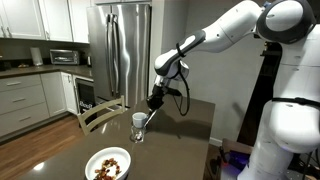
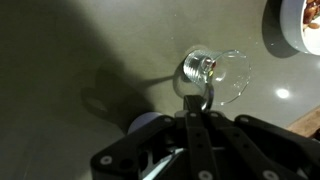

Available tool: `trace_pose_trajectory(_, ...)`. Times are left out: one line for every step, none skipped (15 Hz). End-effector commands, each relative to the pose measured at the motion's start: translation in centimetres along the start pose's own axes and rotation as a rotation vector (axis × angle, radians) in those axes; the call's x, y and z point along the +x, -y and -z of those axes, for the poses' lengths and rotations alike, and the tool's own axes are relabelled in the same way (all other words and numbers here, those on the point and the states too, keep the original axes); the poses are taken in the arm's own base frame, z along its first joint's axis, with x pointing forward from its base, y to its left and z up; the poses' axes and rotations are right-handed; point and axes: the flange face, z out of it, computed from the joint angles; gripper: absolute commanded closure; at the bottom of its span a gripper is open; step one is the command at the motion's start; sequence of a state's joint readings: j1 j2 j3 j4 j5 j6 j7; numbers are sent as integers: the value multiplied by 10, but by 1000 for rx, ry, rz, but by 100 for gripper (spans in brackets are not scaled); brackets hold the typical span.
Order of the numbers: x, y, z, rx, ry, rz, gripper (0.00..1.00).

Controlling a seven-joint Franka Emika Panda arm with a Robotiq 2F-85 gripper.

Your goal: Use the silver spoon to scoop some of the contents in the bowl into the glass cup

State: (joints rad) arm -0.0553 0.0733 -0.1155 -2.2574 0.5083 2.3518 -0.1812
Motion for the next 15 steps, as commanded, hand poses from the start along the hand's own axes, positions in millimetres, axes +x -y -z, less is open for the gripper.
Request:
trace_pose_trajectory(2,-2,1,-3,24,-21,73)
trace_pose_trajectory(2,-3,1,-3,26,-24,67)
trace_pose_trajectory(1,-2,1,-1,29,-27,61)
trace_pose_trajectory(1,-2,1,-2,30,-30,54)
trace_pose_trajectory(1,-2,2,-1,31,-34,49)
trace_pose_trajectory(0,-3,2,1,33,-39,43)
trace_pose_trajectory(0,-3,3,4,38,-43,35)
trace_pose_trajectory(-1,-2,3,9,43,-47,28)
trace_pose_trajectory(-2,-1,3,14,49,-50,23)
trace_pose_trajectory(-2,-1,3,17,54,-53,17)
trace_pose_trajectory(-3,0,3,26,57,-55,10)
trace_pose_trajectory(-4,1,3,31,59,-55,4)
trace_pose_trajectory(-4,1,3,38,63,-56,1)
trace_pose_trajectory(-5,2,2,45,68,-54,0)
trace_pose_trajectory(-6,3,1,50,74,-54,0)
